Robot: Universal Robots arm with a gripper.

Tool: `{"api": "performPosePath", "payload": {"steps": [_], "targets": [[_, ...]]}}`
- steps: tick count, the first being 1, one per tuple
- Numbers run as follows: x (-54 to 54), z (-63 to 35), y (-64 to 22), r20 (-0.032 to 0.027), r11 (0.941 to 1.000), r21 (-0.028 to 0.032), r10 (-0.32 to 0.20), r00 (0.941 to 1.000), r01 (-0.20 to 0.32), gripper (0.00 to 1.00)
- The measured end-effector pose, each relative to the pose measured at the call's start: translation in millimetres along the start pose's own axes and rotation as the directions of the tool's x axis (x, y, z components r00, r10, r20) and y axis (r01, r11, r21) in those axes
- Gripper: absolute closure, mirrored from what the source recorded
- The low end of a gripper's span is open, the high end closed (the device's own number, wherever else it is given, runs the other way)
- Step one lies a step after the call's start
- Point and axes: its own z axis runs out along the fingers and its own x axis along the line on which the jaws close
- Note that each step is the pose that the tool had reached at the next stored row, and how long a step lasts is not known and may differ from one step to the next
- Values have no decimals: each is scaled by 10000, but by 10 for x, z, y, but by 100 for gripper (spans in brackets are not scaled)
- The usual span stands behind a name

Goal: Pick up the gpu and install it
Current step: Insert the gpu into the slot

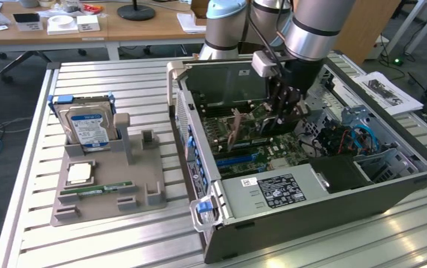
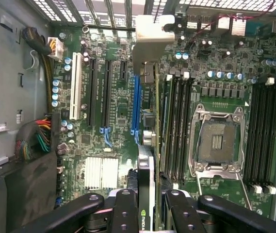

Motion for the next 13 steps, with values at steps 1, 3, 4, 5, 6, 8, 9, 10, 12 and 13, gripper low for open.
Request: {"api": "performPosePath", "payload": {"steps": [1,3,4,5,6,8,9,10,12,13], "targets": [[4,5,9,7,10000,14,-1,10000,1,73],[12,22,26,24,10000,59,-3,10000,3,73],[15,30,35,27,10000,80,-3,10000,3,73],[17,38,45,29,10000,100,-3,10000,3,73],[19,45,52,31,9999,113,-4,10000,4,73],[23,58,69,31,9999,127,-5,10000,4,73],[25,62,78,31,9999,128,-4,10000,4,73],[27,66,85,32,9999,130,-4,10000,4,73],[34,73,109,31,9999,131,-4,10000,4,73],[37,77,129,32,9999,130,-4,10000,4,73]]}}
